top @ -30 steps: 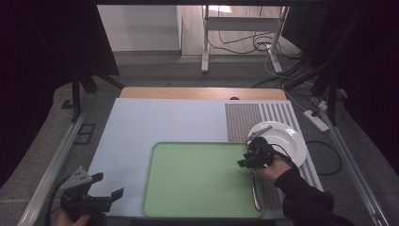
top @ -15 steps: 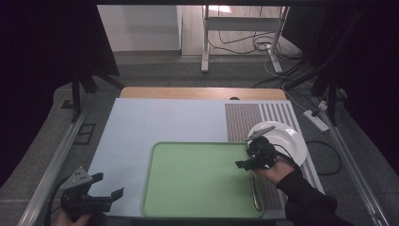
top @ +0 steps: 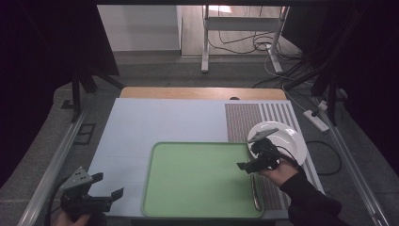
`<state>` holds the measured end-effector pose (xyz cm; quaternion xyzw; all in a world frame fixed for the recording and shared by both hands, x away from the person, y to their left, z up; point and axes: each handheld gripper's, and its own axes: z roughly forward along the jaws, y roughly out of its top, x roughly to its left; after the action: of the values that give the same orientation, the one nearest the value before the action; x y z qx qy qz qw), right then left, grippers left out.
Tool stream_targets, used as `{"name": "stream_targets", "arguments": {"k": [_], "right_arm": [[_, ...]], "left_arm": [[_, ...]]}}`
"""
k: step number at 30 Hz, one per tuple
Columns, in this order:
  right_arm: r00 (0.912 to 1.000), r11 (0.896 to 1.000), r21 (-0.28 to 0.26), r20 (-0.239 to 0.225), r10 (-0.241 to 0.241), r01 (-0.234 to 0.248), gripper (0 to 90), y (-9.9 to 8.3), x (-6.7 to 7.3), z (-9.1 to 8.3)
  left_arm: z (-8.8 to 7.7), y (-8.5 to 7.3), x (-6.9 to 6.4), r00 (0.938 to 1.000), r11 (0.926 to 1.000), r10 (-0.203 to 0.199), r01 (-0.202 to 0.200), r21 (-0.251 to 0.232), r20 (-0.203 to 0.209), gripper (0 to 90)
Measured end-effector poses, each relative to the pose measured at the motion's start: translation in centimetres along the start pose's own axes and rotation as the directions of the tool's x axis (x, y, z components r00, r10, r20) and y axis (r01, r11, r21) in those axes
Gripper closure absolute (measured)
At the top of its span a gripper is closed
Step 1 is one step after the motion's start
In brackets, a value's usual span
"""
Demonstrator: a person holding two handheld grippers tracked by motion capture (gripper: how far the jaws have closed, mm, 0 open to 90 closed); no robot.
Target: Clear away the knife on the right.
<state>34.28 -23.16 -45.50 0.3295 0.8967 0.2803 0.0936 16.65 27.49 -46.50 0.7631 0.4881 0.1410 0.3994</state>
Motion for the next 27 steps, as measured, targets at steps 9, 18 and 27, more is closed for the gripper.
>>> {"name": "stream_targets", "arguments": {"k": [9,18,27], "right_arm": [[0.9998,0.999,-0.049,-0.012,0.016,-0.016,9.3,-0.8,-0.2,-1.1],[0.9996,0.998,-0.057,-0.007,0.027,-0.028,2.7,-1.9,-0.5,-1.6],[0.999,0.998,-0.054,0.011,0.044,-0.043,0.4,-3.2,-0.7,-1.9]], "left_arm": [[0.0,0.0,0.0,1.0,1.0,0.0,0.0,0.001,-0.001,4.4],[0.0,0.0,0.0,1.0,1.0,0.0,0.0,0.001,-0.001,4.4],[0.0,0.0,0.0,1.0,1.0,0.0,0.0,0.002,-0.002,4.4]]}}
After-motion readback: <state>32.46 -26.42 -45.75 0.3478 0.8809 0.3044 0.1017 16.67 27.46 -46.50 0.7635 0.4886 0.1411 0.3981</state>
